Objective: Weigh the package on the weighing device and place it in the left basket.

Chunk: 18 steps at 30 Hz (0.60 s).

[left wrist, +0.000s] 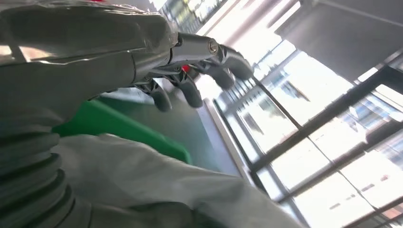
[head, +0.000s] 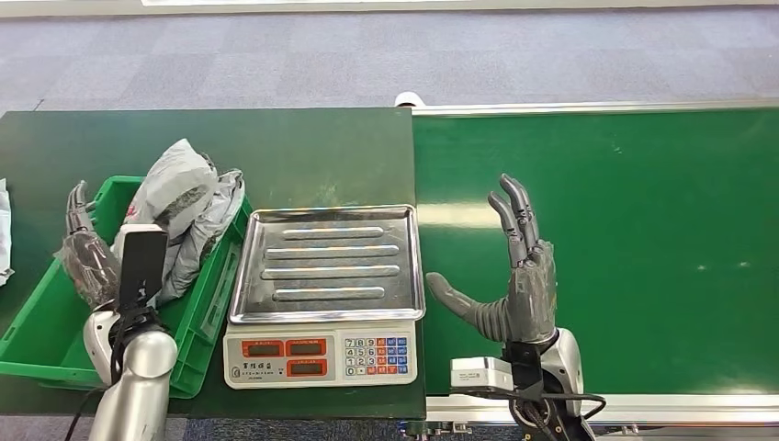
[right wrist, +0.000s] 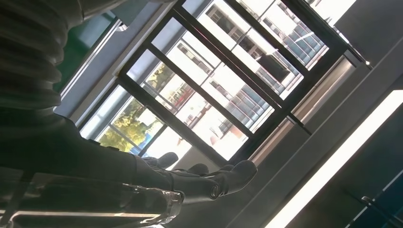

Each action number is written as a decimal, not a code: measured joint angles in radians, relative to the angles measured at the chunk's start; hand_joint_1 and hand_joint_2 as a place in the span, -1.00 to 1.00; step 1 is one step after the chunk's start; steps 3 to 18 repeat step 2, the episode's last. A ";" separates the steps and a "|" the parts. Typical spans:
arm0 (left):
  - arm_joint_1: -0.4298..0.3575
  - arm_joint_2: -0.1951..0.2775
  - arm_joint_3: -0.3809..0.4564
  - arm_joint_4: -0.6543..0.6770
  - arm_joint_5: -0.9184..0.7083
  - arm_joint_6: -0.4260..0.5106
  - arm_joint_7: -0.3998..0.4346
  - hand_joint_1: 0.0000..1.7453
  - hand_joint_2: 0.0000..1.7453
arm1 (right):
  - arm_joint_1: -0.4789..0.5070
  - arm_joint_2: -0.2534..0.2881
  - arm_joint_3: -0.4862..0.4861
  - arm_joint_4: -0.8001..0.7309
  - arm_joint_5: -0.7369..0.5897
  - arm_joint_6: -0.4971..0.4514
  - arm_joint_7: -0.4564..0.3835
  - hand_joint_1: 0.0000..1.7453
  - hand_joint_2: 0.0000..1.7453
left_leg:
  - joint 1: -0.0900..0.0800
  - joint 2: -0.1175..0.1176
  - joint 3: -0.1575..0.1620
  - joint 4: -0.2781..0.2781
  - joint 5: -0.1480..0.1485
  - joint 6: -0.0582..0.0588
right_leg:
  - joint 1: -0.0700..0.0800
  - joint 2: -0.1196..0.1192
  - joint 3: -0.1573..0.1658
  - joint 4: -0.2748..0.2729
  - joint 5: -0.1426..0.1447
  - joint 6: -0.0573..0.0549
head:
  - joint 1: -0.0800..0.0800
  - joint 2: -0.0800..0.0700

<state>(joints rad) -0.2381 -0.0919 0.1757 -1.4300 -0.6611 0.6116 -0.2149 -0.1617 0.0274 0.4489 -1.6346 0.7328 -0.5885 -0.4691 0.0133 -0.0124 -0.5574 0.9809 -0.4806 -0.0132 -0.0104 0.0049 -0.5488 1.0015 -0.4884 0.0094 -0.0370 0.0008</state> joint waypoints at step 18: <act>0.004 0.001 -0.020 -0.019 0.142 -0.068 -0.085 -1.00 1.00 | -0.001 0.000 0.000 0.000 -0.005 0.002 -0.001 -1.00 1.00 | 0.000 0.000 0.000 0.000 0.000 0.000 | 0.000 0.000 0.000 0.000 0.000 0.000 | 0.000 0.000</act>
